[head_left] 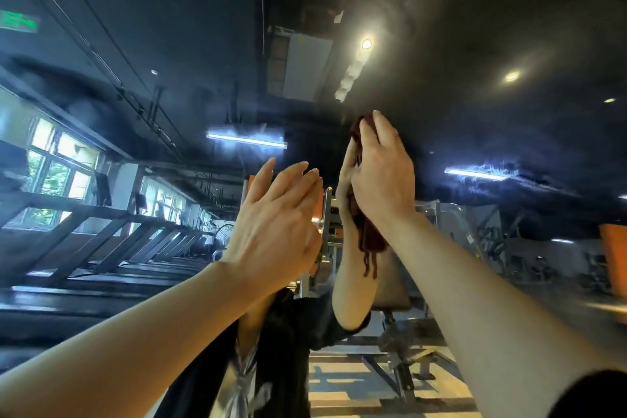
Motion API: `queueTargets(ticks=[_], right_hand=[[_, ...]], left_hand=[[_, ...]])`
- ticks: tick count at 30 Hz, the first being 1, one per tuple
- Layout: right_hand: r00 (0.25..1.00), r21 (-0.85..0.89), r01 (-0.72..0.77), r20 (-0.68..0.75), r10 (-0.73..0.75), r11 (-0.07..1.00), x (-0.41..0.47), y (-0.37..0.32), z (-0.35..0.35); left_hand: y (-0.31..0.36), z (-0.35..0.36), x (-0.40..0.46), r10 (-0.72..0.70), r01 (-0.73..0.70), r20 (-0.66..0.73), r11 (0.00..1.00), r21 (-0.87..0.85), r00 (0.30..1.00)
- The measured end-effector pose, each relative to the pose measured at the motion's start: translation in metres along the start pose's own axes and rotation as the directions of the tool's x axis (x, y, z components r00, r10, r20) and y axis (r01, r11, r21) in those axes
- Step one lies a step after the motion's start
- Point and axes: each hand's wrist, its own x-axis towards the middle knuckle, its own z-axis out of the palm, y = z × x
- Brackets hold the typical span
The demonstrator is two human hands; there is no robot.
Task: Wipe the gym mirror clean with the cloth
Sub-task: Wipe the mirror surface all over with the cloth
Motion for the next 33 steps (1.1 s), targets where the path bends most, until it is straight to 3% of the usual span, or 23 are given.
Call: queueTargets(ticks=[3,7,13,17,20,21,23,25,26,33], right_hand=[[1.000,0.020,0.014,-0.010,-0.014,1.000,-0.028,-0.010,0.003],[0.981,0.007,0.118,0.154,-0.117,0.993,-0.035,0.001,-0.010],[0.992,-0.046,0.033,0.123,-0.028,0.998,-0.015,-0.015,-0.007],[0.964,-0.014,0.220,0.157,-0.215,0.975,-0.089,-0.019,-0.004],[0.925,-0.040,0.361,0.139,-0.353,0.932,-0.087,-0.003,-0.007],[0.946,-0.051,0.311,0.110,-0.304,0.949,-0.076,-0.001,-0.005],[0.999,0.008,0.041,0.016,-0.041,0.999,-0.045,-0.009,-0.001],[0.980,0.091,-0.185,-0.050,0.190,0.978,-0.017,-0.034,0.008],[0.977,0.102,-0.198,-0.062,0.205,0.975,-0.007,-0.052,0.015],[0.974,0.138,0.221,-0.080,-0.212,0.965,0.019,-0.207,0.067]], left_hand=[[-0.004,-0.001,-0.017,0.004,-0.004,0.020,1.000,-0.009,1.000],[-0.010,-0.002,-0.027,0.030,-0.031,0.044,1.000,0.004,0.999],[-0.006,-0.001,-0.016,0.011,-0.011,-0.002,0.999,-0.036,1.000],[-0.012,-0.008,-0.032,0.014,-0.012,0.029,0.999,-0.049,0.999],[-0.030,-0.016,-0.038,0.013,-0.011,0.071,1.000,-0.028,0.997],[-0.038,-0.019,-0.039,0.004,-0.002,0.080,1.000,-0.014,0.997],[-0.057,-0.026,-0.040,-0.043,0.042,0.096,0.999,0.008,0.995],[-0.077,-0.036,-0.042,-0.102,0.100,0.099,0.995,0.024,0.990],[-0.088,-0.041,-0.045,-0.132,0.130,0.097,0.991,0.033,0.986],[-0.150,-0.060,-0.069,-0.301,0.301,-0.021,0.950,0.080,0.954]])
